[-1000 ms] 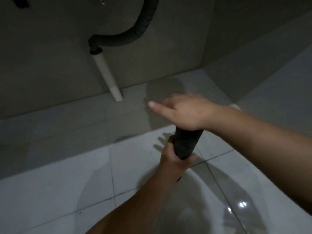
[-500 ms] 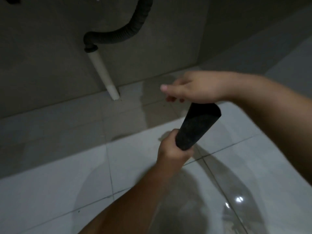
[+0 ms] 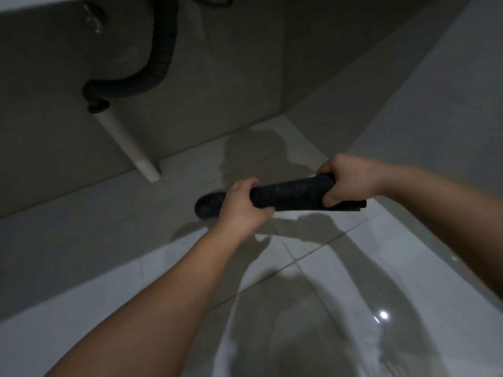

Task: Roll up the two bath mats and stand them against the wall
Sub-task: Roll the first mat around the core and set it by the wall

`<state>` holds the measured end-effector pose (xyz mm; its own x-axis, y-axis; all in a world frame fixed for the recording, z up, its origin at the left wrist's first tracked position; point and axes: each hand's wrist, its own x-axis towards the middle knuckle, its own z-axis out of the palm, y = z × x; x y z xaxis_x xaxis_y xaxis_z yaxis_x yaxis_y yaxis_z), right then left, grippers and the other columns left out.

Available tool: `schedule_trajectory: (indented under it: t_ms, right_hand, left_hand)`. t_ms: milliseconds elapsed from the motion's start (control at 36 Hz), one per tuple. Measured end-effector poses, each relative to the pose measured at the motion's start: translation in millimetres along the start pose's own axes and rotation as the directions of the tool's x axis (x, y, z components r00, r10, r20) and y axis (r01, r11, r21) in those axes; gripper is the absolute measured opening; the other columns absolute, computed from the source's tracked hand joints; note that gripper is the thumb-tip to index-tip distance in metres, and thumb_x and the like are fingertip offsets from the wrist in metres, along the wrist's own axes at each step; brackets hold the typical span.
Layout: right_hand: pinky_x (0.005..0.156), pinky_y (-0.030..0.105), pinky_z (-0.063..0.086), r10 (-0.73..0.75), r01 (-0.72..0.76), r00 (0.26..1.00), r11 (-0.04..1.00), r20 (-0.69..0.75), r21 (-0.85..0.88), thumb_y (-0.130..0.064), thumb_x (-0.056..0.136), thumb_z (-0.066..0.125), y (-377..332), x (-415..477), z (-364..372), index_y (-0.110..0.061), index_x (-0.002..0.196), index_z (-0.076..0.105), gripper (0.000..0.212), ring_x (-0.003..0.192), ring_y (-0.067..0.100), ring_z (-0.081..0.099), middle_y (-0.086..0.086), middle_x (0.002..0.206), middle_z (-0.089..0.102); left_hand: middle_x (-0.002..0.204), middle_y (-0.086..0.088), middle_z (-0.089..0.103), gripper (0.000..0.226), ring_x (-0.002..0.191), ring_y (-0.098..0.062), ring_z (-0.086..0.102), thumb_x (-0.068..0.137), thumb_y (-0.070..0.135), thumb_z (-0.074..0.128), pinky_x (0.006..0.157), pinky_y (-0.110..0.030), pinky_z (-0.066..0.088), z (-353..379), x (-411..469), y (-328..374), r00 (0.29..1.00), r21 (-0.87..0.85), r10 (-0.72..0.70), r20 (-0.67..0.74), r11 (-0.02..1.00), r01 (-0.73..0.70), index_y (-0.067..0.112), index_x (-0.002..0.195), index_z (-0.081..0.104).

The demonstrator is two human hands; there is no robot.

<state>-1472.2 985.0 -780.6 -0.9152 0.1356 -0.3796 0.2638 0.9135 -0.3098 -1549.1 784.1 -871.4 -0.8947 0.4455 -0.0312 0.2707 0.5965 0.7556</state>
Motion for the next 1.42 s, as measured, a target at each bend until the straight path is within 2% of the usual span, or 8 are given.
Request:
schedule_trajectory:
  t_ms: [83, 194, 306, 500, 806, 944, 1139, 1417]
  right_hand:
    - [0.07, 0.039, 0.056, 0.121, -0.094, 0.99, 0.944, -0.066, 0.317, -0.023, 0.067, 0.078, 37.1, 13.8, 7.0, -0.014, 0.089, 0.071, 0.025, 0.076, 0.024, 0.068, 0.01, 0.085, 0.072]
    - [0.064, 0.039, 0.056, 0.237, -0.139, 0.971, 0.626, -0.017, 0.767, -0.019, 0.069, 0.078, 63.9, 35.3, 25.0, -0.004, 0.093, 0.069, 0.03, 0.074, 0.031, 0.067, 0.016, 0.083, 0.07]
    - [0.057, 0.027, 0.047, 0.207, -0.147, 0.974, 0.267, 0.092, 0.952, -0.012, 0.078, 0.07, 81.5, 54.6, 30.6, 0.001, 0.102, 0.067, 0.028, 0.068, 0.024, 0.062, 0.015, 0.084, 0.067]
    - [0.046, 0.017, 0.049, -0.007, -0.195, 0.981, -0.037, 0.195, 0.98, -0.011, 0.088, 0.058, 110.2, 74.9, 28.5, 0.001, 0.104, 0.065, 0.021, 0.056, 0.013, 0.067, 0.008, 0.075, 0.071]
    - [0.059, 0.015, 0.046, 0.273, 0.007, 0.944, 0.539, -0.183, 0.842, -0.025, 0.081, 0.073, 155.4, 114.6, 56.1, -0.014, 0.109, 0.059, 0.033, 0.072, 0.016, 0.06, 0.003, 0.088, 0.061]
    - [0.093, 0.034, 0.047, 0.121, -0.005, 0.924, 0.953, -0.364, 0.304, -0.026, 0.09, 0.058, 177.7, 103.8, 84.0, -0.022, 0.138, 0.044, 0.05, 0.111, 0.028, 0.055, 0.009, 0.138, 0.04]
    - [0.09, 0.023, 0.036, 0.301, -0.158, 0.893, 0.906, -0.336, 0.392, -0.014, 0.096, 0.048, 208.4, 130.8, 121.2, -0.017, 0.141, 0.043, 0.045, 0.112, 0.03, 0.053, 0.014, 0.137, 0.043]
    - [0.089, 0.036, 0.041, 0.517, -0.278, 0.792, 0.78, -0.326, 0.561, 0.005, 0.089, 0.046, 241.9, 181.8, 131.7, 0.001, 0.123, 0.055, 0.036, 0.111, 0.039, 0.05, 0.025, 0.127, 0.045]
  left_hand:
    - [0.116, -0.005, 0.06, 0.043, 0.098, -0.017, 0.059, 0.081, 0.026, 0.069, 0.081, -0.021, 0.049, 17.6, 11.5, 9.4, 0.978, -0.312, -0.201, -0.061, 0.934, 0.173, 0.013, 0.12, 0.055]
    - [0.088, -0.003, 0.057, 0.02, 0.087, -0.019, 0.058, 0.091, 0.041, 0.057, 0.075, -0.03, 0.049, 47.8, 35.4, 34.7, 0.89, -0.621, -0.375, 0.258, 0.641, 0.45, 0.021, 0.086, 0.055]
    - [0.087, -0.006, 0.051, 0.041, 0.076, -0.013, 0.05, 0.092, 0.046, 0.051, 0.073, -0.027, 0.043, 77.4, 71.6, 53.9, 0.834, -0.763, -0.347, 0.429, 0.354, 0.54, 0.015, 0.118, 0.048]
    - [0.104, -0.011, 0.066, 0.026, 0.092, -0.019, 0.064, 0.095, 0.022, 0.053, 0.096, -0.032, 0.048, 93.4, 102.8, 84.7, 0.839, -0.77, -0.35, 0.418, 0.353, 0.531, 0.004, 0.112, 0.06]
    - [0.108, -0.019, 0.068, 0.024, 0.088, -0.026, 0.068, 0.086, 0.006, 0.065, 0.077, -0.032, 0.059, 157.9, 158.6, 60.6, 0.862, -0.759, -0.457, 0.221, 0.475, 0.446, -0.002, 0.107, 0.061]
    - [0.091, -0.013, 0.071, 0.019, 0.086, -0.029, 0.069, 0.078, 0.012, 0.075, 0.088, -0.042, 0.055, 198.4, 191.2, 50.4, 0.857, -0.694, -0.48, 0.186, 0.553, 0.461, 0.004, 0.092, 0.065]
    - [0.095, -0.017, 0.071, 0.023, 0.086, -0.031, 0.069, 0.073, 0.015, 0.08, 0.079, -0.04, 0.057, 264.6, 226.0, 41.3, 0.835, -0.685, -0.49, 0.249, 0.52, 0.51, 0.001, 0.086, 0.066]
    - [0.125, -0.019, 0.06, 0.047, 0.104, -0.034, 0.062, 0.089, -0.004, 0.052, 0.08, -0.04, 0.053, 321.2, 235.3, 41.0, 0.769, -0.696, -0.416, 0.486, 0.347, 0.628, 0.009, 0.134, 0.045]
